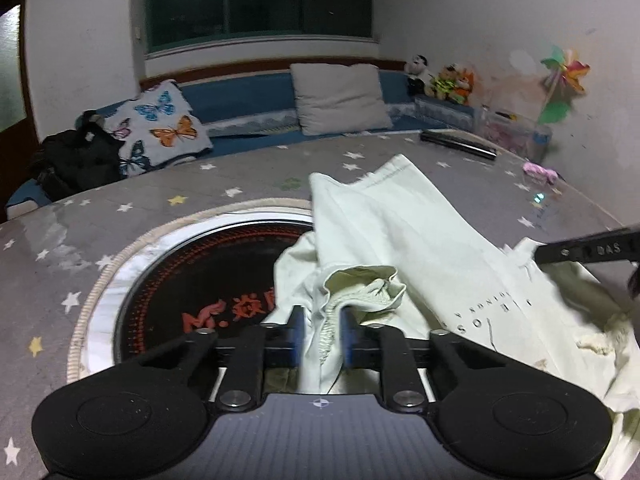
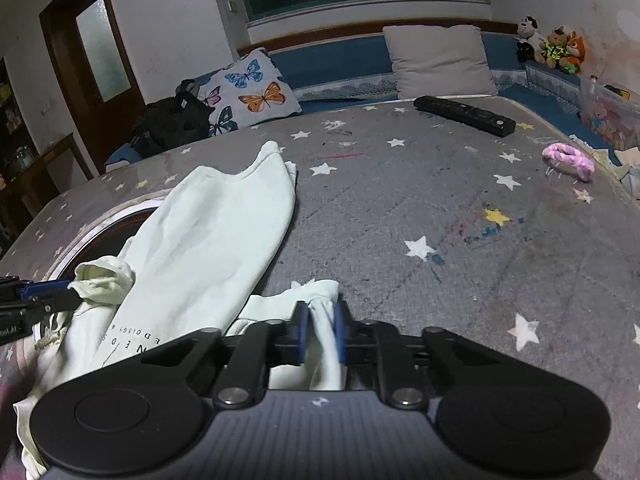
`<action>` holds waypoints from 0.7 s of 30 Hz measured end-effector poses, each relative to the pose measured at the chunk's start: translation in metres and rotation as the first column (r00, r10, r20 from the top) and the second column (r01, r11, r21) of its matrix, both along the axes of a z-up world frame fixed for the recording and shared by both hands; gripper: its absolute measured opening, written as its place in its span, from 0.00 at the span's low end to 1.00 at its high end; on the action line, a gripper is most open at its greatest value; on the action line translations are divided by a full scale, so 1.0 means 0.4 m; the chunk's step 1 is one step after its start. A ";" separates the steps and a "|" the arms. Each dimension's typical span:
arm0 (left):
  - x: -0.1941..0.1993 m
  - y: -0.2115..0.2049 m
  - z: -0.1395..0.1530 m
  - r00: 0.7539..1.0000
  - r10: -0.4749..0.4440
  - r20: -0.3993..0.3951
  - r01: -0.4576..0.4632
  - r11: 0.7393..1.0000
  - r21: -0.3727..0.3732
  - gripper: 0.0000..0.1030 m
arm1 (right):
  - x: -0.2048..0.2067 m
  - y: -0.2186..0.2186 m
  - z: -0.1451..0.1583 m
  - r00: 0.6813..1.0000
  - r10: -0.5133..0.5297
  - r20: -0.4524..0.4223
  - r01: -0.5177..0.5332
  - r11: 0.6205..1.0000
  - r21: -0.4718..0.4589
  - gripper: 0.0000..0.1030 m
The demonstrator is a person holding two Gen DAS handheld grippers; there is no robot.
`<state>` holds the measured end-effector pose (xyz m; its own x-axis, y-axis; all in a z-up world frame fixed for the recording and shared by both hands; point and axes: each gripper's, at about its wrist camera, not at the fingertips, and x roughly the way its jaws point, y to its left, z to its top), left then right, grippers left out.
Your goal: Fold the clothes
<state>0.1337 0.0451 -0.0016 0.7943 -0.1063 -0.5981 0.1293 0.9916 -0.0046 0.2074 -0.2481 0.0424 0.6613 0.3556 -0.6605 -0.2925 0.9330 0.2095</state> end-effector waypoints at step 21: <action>-0.234 0.199 0.076 0.932 0.360 0.033 -0.357 0.931 -0.077 0.06 | -0.197 -0.224 0.098 0.956 -0.260 0.136 0.259 0.965 0.029 0.04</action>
<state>0.0400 0.1246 0.0289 0.8133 0.1514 -0.5618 -0.2332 0.9694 -0.0763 0.1287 -0.3377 0.0816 0.8160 0.1665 -0.5536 -0.0673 0.9785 0.1951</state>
